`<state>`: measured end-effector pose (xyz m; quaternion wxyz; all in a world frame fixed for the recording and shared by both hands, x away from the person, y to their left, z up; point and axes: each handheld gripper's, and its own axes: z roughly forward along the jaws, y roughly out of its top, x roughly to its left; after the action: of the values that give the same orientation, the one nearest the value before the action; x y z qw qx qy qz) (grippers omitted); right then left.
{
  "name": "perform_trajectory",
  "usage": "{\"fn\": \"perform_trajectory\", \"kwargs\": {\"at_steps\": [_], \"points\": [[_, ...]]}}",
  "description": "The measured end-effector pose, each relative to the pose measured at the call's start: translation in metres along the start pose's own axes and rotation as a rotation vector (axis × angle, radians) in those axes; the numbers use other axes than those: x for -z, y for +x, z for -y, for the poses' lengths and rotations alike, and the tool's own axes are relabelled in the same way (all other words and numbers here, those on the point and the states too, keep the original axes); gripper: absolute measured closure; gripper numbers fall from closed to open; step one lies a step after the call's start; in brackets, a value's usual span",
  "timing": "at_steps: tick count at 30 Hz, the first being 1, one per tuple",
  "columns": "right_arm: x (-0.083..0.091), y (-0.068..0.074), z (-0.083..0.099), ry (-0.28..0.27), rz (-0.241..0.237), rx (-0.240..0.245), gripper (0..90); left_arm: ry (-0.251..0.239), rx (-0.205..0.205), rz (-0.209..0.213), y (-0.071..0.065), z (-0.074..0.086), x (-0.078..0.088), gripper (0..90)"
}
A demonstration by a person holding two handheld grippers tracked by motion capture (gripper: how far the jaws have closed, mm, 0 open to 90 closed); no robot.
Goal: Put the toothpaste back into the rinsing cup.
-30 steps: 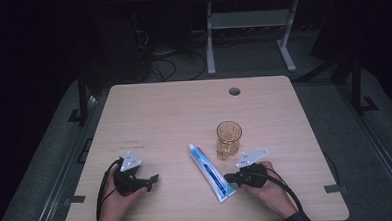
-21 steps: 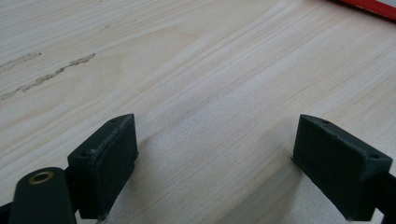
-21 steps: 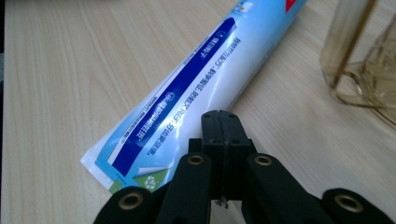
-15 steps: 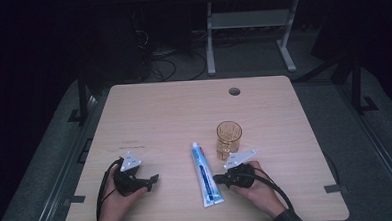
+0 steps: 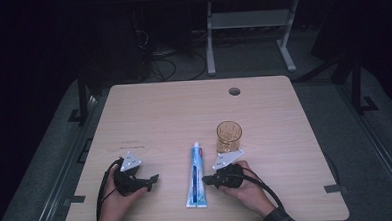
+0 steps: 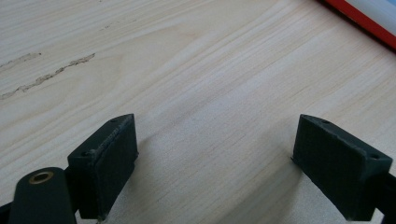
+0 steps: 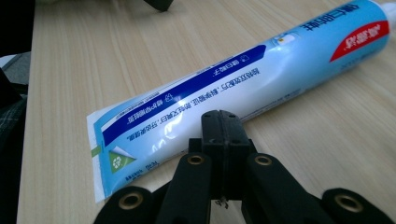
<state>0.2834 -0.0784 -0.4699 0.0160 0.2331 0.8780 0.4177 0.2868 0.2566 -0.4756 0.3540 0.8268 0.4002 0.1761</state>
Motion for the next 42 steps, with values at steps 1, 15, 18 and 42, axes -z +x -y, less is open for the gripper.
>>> {"fn": "perform_trajectory", "kwargs": {"at_steps": [1, 15, 18, 42], "points": [[-0.001, 0.001, -0.001, -0.001, -0.004, 0.0, 90.0, 0.0, 0.0, 0.0, 0.0, 0.0, 0.0, 12.8], [-0.018, 0.013, -0.011, -0.004, -0.049, 0.029, 90.0, 0.0, 0.0, 0.001, 0.0, 0.0, 0.0, 12.9], [-0.021, 0.015, -0.013, -0.006, -0.055, 0.034, 90.0, 0.0, 0.0, 0.001, 0.0, 0.0, 0.0, 12.8], [-0.036, 0.024, -0.027, -0.008, -0.082, 0.068, 90.0, -0.003, 0.001, -0.001, 0.0, 0.0, 0.0, 13.2]]}}
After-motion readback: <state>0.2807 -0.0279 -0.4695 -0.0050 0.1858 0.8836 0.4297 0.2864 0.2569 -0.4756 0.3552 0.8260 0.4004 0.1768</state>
